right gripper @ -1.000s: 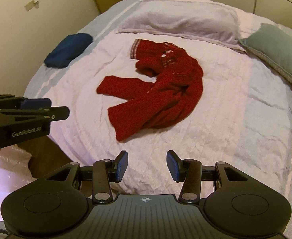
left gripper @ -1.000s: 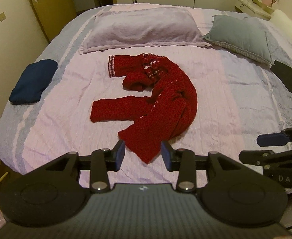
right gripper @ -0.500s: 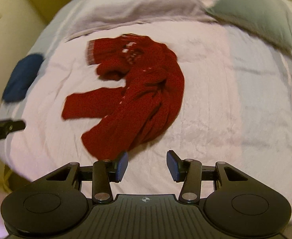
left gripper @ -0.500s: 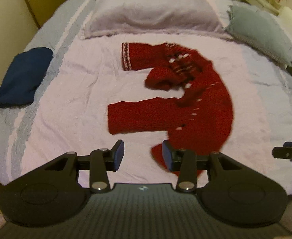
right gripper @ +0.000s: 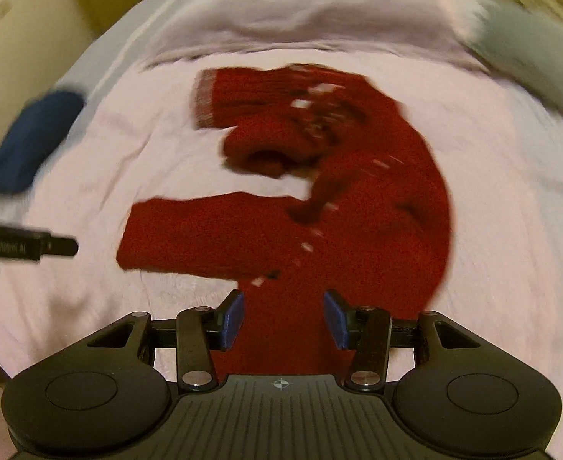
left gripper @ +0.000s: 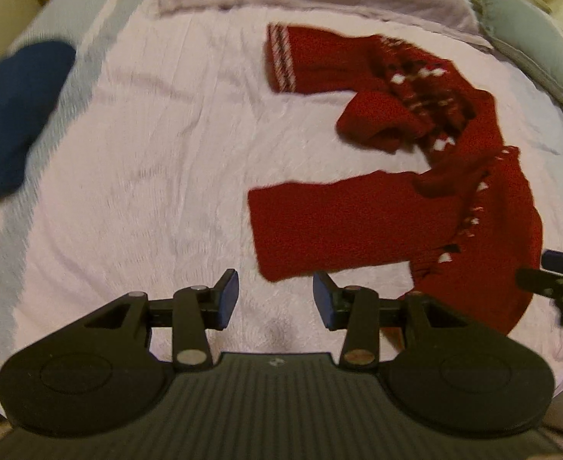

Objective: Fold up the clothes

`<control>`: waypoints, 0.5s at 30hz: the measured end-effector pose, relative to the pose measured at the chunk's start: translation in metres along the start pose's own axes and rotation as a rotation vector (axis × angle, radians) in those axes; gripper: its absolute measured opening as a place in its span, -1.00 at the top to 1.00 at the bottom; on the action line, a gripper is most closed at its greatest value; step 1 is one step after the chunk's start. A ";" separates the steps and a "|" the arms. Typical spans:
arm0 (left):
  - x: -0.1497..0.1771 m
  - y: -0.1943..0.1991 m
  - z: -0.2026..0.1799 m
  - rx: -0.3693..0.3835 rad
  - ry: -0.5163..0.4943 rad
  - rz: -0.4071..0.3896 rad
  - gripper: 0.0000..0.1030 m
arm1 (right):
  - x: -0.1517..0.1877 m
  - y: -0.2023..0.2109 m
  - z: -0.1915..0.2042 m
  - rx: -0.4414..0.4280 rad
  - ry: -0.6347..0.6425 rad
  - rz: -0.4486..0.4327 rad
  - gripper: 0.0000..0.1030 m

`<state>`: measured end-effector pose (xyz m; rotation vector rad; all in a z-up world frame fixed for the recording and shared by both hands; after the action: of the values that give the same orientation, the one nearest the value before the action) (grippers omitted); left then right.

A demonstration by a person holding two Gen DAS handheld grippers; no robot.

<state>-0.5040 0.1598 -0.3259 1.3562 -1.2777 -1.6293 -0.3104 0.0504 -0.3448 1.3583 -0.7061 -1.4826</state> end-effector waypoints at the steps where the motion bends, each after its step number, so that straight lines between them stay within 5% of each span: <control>1: 0.002 -0.005 0.005 0.007 0.017 0.006 0.25 | 0.001 -0.011 0.009 0.003 0.059 -0.003 0.04; 13: 0.035 -0.037 0.042 -0.028 0.132 0.027 0.25 | 0.046 -0.155 0.073 0.135 0.681 -0.043 0.04; 14: 0.037 -0.037 0.044 -0.038 0.141 0.028 0.25 | 0.046 -0.154 0.071 0.108 0.668 -0.058 0.23; 15: 0.038 -0.038 0.046 -0.046 0.149 0.029 0.25 | 0.045 -0.153 0.070 0.078 0.649 -0.073 0.78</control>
<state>-0.5545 0.1491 -0.3748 1.3963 -1.1603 -1.4993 -0.4138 0.0518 -0.4851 1.8096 -0.2979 -0.9753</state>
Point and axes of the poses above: each gripper's, at about its wrist camera, not at the fingertips, and y roughly against the way its jaws point, z to its left, x to its underside, the point moved 6 cm from there along -y, roughly the way its jaws point, and after that the axes turned 11 degrees about -y, right-handed, at the moved point
